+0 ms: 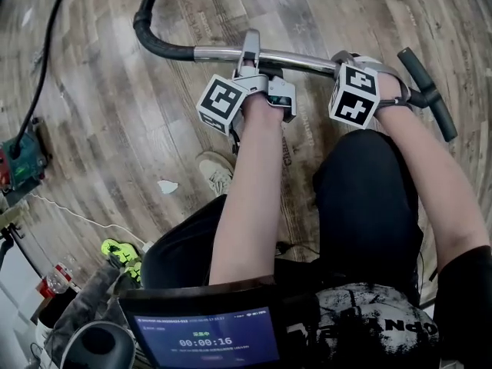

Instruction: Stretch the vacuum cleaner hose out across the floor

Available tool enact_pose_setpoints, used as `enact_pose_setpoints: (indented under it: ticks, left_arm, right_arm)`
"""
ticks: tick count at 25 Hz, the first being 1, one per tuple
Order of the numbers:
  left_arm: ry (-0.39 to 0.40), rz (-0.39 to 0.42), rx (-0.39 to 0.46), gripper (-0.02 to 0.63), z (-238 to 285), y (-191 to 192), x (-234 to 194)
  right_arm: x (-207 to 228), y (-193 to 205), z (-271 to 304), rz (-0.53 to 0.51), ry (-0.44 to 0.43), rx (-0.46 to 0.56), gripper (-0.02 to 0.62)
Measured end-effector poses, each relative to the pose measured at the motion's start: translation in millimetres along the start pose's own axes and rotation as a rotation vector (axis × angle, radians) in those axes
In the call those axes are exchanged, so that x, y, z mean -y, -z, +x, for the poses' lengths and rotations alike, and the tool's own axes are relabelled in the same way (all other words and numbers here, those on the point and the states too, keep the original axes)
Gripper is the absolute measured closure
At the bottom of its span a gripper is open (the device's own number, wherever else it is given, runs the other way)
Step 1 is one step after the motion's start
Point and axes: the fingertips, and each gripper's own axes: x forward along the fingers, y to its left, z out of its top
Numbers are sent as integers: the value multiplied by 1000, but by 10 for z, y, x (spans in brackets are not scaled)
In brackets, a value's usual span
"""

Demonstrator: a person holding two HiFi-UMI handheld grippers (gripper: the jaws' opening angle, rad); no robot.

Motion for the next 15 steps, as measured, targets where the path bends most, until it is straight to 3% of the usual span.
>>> enact_pose_setpoints:
  ticks: [3, 6, 10, 15]
  left_arm:
    - [8, 72, -15, 482, 52, -119, 222]
    - [-44, 131, -39, 465, 72, -209, 386]
    - [-99, 91, -79, 482, 25, -226, 751]
    - [-150, 106, -147, 486, -131, -171, 1562]
  right_arm:
    - [22, -133, -163, 30, -34, 10, 522]
    - [88, -242, -389, 30, 7, -15, 520]
    - [109, -307, -841, 49, 10, -42, 520]
    - [-44, -410, -1707, 152, -82, -27, 520]
